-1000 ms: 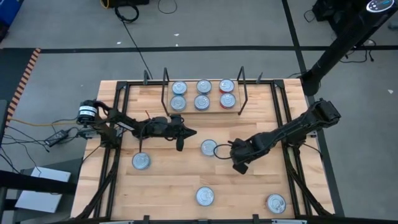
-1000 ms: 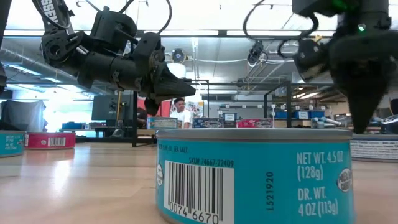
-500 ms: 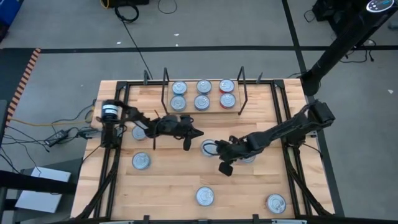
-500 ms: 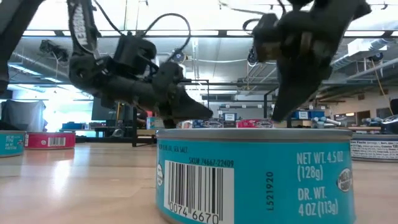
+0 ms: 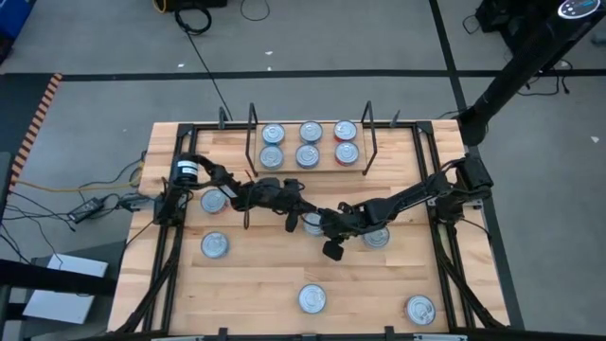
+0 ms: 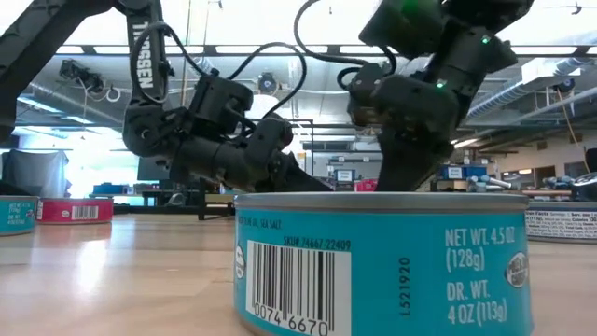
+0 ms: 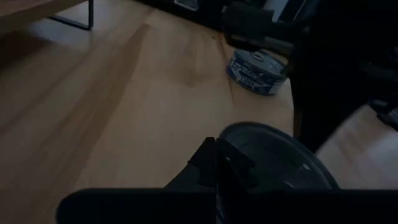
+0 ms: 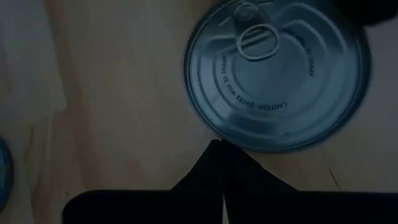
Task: Stack canned seafood by type on shelf
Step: Move the middle right blue tuna can to the center of the table
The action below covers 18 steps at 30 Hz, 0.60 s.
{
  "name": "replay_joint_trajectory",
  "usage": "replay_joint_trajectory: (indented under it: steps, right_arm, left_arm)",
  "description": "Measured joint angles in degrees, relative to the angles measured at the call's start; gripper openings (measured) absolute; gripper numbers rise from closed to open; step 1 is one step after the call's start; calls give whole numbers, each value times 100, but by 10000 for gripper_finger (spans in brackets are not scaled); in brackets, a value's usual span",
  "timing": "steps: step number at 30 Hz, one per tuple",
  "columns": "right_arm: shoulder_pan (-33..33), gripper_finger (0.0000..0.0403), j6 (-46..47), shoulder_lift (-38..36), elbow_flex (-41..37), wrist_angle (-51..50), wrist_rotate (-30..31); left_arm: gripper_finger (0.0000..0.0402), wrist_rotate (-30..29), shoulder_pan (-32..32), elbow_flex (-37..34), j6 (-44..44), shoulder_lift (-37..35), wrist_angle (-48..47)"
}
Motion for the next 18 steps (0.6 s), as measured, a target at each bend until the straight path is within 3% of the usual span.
replay_joint_trajectory:
  steps: [7, 14, 18]
  right_arm:
    - [-98, 3, 152, 59, 4, 170, -94]
    - [-63, 3, 181, 59, 4, 291, -82]
    - [-25, 3, 198, 59, 4, 335, -86]
  left_arm:
    - [3, 51, 2, 77, 289, -21, -350]
    - [3, 26, 53, 84, 119, -68, 306]
    - [3, -177, 144, 88, 110, -87, 180]
